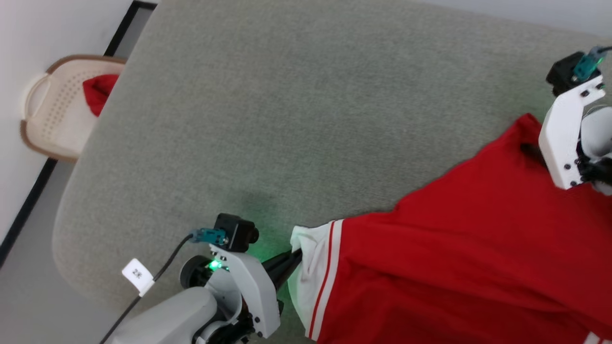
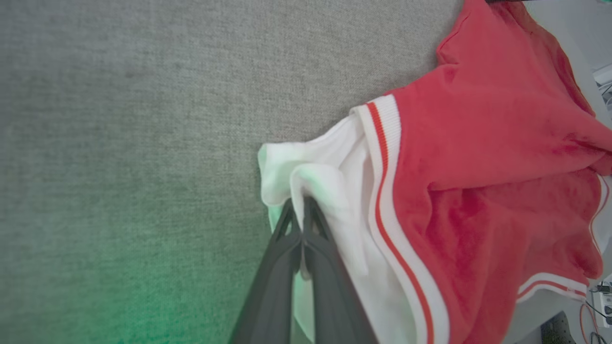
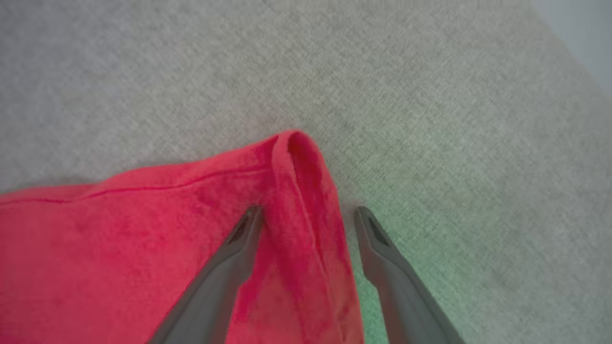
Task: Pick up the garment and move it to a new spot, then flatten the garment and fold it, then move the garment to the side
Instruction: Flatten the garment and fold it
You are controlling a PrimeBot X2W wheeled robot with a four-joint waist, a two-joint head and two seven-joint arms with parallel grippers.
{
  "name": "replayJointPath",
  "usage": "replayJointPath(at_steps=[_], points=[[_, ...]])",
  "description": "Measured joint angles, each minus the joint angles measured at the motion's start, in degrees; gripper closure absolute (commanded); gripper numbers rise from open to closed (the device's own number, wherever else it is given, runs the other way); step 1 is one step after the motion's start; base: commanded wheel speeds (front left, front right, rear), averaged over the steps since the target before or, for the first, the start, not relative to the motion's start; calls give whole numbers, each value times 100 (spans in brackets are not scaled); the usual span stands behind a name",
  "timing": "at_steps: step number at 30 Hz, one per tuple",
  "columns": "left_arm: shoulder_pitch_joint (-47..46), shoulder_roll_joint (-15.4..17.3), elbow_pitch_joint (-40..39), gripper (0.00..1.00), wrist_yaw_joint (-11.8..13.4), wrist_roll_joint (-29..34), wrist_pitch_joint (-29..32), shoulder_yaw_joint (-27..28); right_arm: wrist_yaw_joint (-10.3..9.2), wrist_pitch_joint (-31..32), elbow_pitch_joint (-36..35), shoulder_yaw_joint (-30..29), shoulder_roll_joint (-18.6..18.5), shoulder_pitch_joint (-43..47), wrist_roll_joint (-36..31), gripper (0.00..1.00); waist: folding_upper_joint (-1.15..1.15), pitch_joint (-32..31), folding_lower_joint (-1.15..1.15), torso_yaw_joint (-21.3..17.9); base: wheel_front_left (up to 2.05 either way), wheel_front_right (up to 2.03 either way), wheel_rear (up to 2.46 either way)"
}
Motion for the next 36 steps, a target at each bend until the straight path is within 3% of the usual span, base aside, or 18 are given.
replayJointPath(at_steps=[3,4,5,6,7,18,24,31,36], points=[[-29,-77,90,100,-62,1,-27,2,1,89,253,181,4,-188,158,0,0,85,0,101,0,0,0],[-34,-94,120,100,-97,1,-42,2,2,164,323,219,11,-247,233,5,0,107,0,127,0,0,0],[-37,-108,152,100,-103,1,-46,8,2,278,391,249,27,-306,347,57,0,128,0,147,0,0,0],[-42,-115,175,100,-143,0,-51,9,2,383,398,324,27,-365,448,89,0,144,0,162,0,0,0],[-48,-126,194,100,-149,-2,-59,12,1,486,401,393,14,-426,511,100,0,153,0,171,0,0,0],[-147,-19,318,100,-221,-43,178,-26,2,523,579,851,58,-622,935,100,0,-8,0,-4,0,0,0],[-523,350,59,100,-171,-49,749,-44,2,116,608,992,109,-715,1053,100,0,-258,0,-176,0,0,0],[-1569,811,-264,100,-120,277,1660,-68,2,-420,312,1221,20,-942,1109,100,0,-691,0,-388,0,0,0],[-2409,942,-134,100,-187,364,2193,64,2,-808,213,1247,-40,-1129,1110,100,0,-1028,0,-568,0,0,0]])
